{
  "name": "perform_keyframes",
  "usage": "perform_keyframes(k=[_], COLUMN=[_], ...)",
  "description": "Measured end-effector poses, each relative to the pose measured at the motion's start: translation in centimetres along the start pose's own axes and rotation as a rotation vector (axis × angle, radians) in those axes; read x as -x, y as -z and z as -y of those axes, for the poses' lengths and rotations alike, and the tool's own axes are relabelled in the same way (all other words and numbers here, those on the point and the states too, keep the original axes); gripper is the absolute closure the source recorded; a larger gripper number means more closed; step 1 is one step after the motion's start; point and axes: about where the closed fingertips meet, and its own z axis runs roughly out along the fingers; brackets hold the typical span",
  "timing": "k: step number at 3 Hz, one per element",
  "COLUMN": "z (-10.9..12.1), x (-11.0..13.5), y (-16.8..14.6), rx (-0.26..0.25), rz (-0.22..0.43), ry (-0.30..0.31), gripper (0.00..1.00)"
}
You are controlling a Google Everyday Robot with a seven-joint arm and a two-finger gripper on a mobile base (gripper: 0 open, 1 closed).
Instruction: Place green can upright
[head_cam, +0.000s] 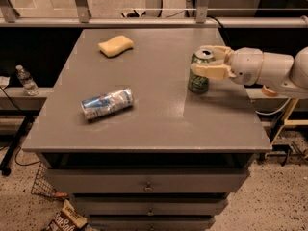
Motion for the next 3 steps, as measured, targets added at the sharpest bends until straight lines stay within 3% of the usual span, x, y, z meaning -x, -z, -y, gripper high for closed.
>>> perform_keyframes(k=[1,3], z=[-0.14,-0.35], x=[0.07,0.18], y=[-0.39,-0.94], rx=[0.007,0.017], rz=[0.001,0.003], ry=[0.0,0.001], gripper=[0.53,0.05])
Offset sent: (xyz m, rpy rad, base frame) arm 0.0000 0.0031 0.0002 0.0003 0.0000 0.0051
